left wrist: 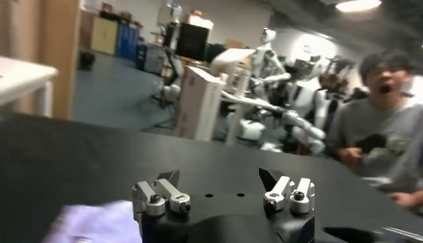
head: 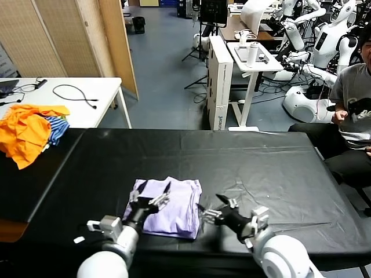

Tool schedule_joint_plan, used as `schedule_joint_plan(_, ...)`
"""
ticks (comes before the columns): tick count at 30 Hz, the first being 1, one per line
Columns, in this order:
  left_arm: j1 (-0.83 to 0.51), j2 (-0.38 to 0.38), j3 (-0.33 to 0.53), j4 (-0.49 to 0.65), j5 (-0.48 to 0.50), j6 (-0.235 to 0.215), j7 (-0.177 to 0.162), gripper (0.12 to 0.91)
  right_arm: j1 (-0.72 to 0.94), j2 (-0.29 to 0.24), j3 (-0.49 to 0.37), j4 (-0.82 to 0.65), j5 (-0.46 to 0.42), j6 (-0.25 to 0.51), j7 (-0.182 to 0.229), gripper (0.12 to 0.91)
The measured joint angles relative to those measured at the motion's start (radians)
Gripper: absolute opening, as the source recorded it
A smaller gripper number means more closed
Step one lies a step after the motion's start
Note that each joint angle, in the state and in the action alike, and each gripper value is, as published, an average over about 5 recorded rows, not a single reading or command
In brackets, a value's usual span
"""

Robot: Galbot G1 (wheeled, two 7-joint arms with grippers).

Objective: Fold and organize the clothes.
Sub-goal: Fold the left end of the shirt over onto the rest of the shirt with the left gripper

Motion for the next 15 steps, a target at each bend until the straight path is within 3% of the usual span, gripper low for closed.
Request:
schedule_joint_plan(7, -0.005, 0.009, -0.042, 0.036, 0.009, -0.024, 0.009, 0.907, 0.018, -0.01, -0.069, -0.055, -0.13, -0.024, -0.002, 0.907)
schedule_joint_plan(12, -0.005, 0.015, -0.083, 0.076, -0.008, -0.056, 0.037, 0.907, -0.003, -0.006, -0.04, -0.042, -0.051, 0.08, -0.052, 0.907)
schedule_joint_plan(15, 0.0, 0.007, -0.111, 0.109, -0.016, -0.087, 0.056, 0.907, -0.019, 0.0, -0.007, -0.015, 0.014, 0.134, -0.062, 0.907)
